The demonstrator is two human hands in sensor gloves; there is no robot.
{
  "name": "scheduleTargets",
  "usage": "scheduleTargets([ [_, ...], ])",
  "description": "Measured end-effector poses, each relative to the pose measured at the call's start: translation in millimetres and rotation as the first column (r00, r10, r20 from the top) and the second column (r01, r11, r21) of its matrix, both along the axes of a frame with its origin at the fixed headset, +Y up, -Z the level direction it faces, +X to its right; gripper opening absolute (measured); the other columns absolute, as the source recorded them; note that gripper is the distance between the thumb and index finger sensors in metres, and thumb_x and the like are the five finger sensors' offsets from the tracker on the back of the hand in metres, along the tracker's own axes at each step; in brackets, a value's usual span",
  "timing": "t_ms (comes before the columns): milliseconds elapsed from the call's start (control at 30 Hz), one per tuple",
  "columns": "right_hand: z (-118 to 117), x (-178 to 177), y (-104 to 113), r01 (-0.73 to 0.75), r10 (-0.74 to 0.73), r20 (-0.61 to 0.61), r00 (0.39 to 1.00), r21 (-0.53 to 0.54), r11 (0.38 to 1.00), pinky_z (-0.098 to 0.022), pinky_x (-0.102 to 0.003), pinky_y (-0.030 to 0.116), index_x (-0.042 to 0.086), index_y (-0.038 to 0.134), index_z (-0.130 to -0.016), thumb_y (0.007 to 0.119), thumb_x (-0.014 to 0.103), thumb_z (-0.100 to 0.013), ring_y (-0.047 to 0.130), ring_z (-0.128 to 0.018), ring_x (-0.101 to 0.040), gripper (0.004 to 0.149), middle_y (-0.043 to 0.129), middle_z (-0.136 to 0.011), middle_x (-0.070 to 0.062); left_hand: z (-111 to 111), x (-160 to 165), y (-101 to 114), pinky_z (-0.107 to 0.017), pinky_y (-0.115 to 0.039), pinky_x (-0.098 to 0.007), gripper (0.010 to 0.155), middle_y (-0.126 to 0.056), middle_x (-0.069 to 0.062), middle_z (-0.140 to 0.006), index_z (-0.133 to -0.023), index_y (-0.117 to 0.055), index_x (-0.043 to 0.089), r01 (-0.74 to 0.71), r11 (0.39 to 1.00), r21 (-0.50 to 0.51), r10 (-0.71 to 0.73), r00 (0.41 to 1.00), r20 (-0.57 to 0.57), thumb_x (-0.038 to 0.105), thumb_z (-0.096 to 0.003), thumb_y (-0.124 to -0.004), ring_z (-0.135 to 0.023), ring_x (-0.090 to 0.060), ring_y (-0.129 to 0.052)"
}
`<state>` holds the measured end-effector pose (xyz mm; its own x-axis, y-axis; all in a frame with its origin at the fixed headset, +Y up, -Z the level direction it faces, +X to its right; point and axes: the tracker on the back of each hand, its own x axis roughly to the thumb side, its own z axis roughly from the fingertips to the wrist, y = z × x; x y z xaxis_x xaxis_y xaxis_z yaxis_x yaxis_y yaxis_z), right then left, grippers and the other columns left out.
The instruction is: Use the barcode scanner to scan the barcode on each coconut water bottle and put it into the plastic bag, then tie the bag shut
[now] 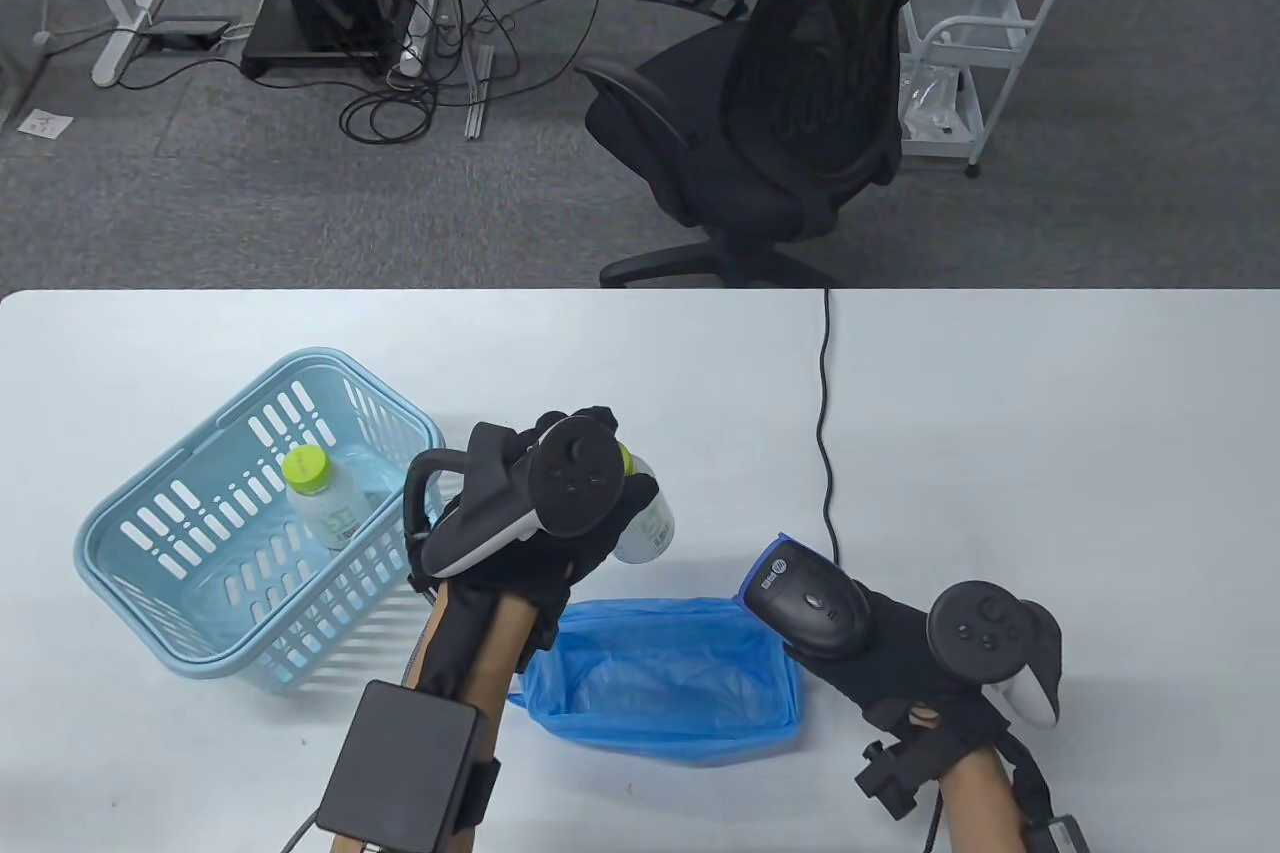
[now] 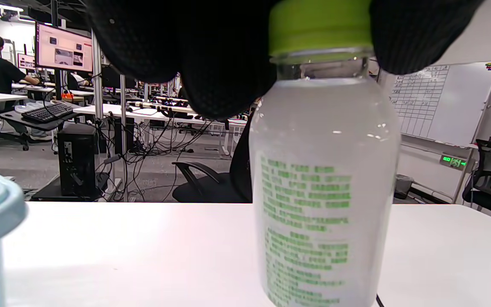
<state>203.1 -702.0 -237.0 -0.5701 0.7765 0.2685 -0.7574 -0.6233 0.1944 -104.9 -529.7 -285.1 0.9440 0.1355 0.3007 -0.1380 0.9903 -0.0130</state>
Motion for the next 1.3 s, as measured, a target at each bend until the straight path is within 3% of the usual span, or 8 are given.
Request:
scheduleTargets([
  [400, 1, -2, 0, -0.012, 0.012, -0.011, 1.0, 0.007, 1.0, -0.065, -0.054, 0.076, 0.026, 0.076, -0.089, 0.085, 0.048, -0.053, 0.098, -0.073, -0.021, 0.044, 0.093, -0.076, 0.007, 4, 3, -4, -0.063, -0.08, -0.056, 0.072, -0.085, -0.007, -0.099, -0.112, -0.066, 0.01, -0.028, 1.0, -0.009, 0.028, 0.999, 0.022, 0.059, -0.0602, -0.076, -0.073, -0.022, -0.098],
  [600, -1, 5, -3, -0.005, 0.005, 0.063, 0.998, -0.009, 1.0, -0.066, -0.055, 0.075, 0.023, 0.073, -0.093, 0.084, 0.048, -0.053, 0.097, -0.075, -0.022, 0.048, 0.092, -0.079, 0.005, 19, 3, -12, -0.067, -0.077, -0.057, 0.072, -0.082, -0.006, -0.101, -0.114, -0.064, 0.014, 0.057, 0.998, -0.033, -0.051, 0.985, 0.167, 0.059, -0.0599, -0.078, -0.077, -0.022, -0.095],
  [767, -1, 6, -5, -0.023, 0.024, 0.078, 0.997, -0.02, 1.0, -0.066, -0.055, 0.074, 0.023, 0.073, -0.094, 0.084, 0.048, -0.053, 0.096, -0.075, -0.023, 0.049, 0.092, -0.079, 0.005, 39, 2, -37, -0.069, -0.075, -0.057, 0.071, -0.081, -0.004, -0.103, -0.114, -0.064, 0.017, 0.119, 0.988, -0.1, -0.082, 0.945, 0.317, 0.058, -0.0592, -0.082, -0.08, -0.023, -0.094],
  [900, -1, 4, -6, -0.046, 0.047, 0.076, 0.996, -0.019, 0.999, -0.067, -0.055, 0.074, 0.024, 0.073, -0.093, 0.084, 0.048, -0.053, 0.096, -0.075, -0.023, 0.048, 0.092, -0.079, 0.005, 48, 0, -61, -0.069, -0.075, -0.057, 0.07, -0.081, -0.004, -0.104, -0.114, -0.065, 0.017, 0.155, 0.977, -0.146, -0.094, 0.929, 0.359, 0.057, -0.0589, -0.082, -0.081, -0.023, -0.094],
  [1300, -3, 0, -8, -0.083, 0.085, 0.065, 0.994, -0.034, 0.996, -0.067, -0.055, 0.073, 0.023, 0.072, -0.094, 0.084, 0.048, -0.053, 0.096, -0.076, -0.023, 0.049, 0.091, -0.08, 0.004, 30, -8, -120, -0.069, -0.076, -0.057, 0.07, -0.081, -0.003, -0.104, -0.113, -0.064, 0.019, 0.229, 0.968, -0.105, -0.198, 0.949, 0.245, 0.057, -0.058, -0.083, -0.081, -0.023, -0.095],
])
